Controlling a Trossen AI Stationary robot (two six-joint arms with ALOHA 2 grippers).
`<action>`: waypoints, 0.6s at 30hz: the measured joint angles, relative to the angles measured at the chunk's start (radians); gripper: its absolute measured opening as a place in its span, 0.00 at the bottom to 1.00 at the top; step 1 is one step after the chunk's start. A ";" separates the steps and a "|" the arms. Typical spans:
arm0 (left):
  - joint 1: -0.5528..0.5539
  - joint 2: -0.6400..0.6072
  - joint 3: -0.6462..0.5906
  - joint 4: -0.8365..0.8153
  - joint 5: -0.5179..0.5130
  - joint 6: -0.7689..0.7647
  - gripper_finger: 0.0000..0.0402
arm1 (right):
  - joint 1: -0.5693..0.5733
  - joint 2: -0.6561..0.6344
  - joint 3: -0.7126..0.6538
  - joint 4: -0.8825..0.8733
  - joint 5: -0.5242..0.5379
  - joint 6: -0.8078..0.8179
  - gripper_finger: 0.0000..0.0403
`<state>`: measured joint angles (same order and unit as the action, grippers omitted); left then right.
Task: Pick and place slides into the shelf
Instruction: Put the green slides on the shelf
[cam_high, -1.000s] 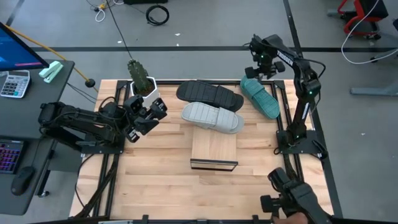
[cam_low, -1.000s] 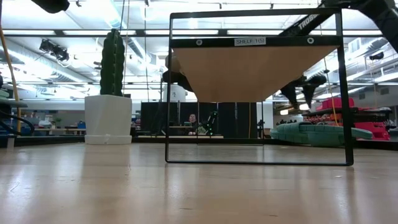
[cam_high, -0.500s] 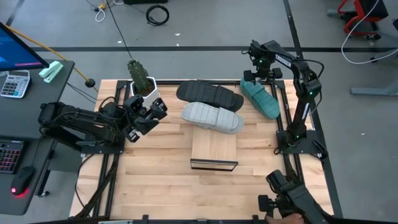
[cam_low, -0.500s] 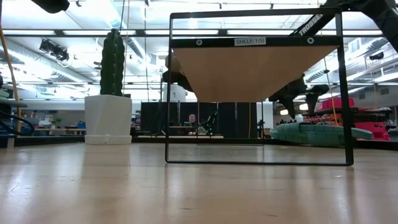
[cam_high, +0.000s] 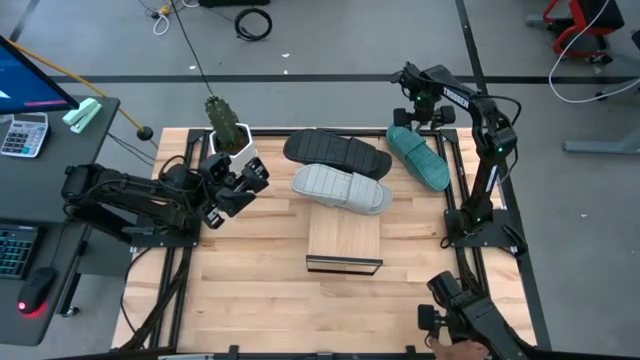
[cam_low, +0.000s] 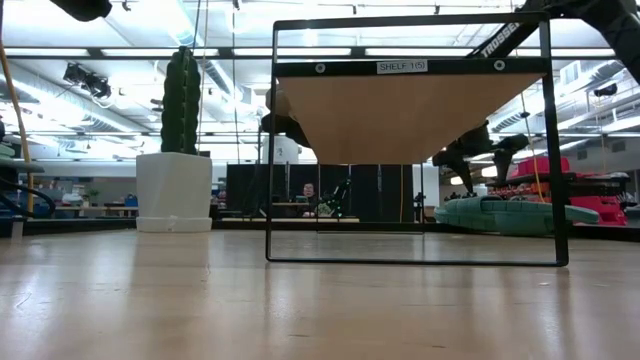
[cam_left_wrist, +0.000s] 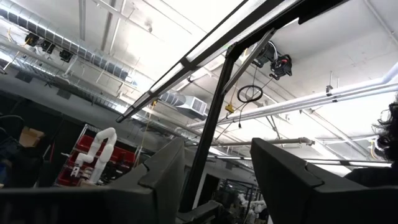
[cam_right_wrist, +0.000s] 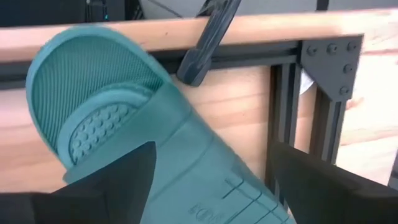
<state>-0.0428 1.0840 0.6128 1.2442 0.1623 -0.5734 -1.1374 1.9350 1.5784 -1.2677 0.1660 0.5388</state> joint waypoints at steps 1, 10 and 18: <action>0.000 0.000 0.000 0.000 0.000 0.000 0.48 | 0.000 0.000 0.000 0.002 0.011 0.004 0.80; 0.000 0.000 0.000 -0.001 0.000 -0.001 0.49 | 0.008 0.000 -0.033 0.008 0.014 -0.008 0.81; 0.000 0.000 0.000 -0.003 0.000 -0.014 0.48 | -0.002 -0.007 -0.144 0.097 -0.081 0.028 0.83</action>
<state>-0.0429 1.0840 0.6128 1.2408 0.1627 -0.5871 -1.1392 1.9278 1.4347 -1.1703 0.0849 0.5671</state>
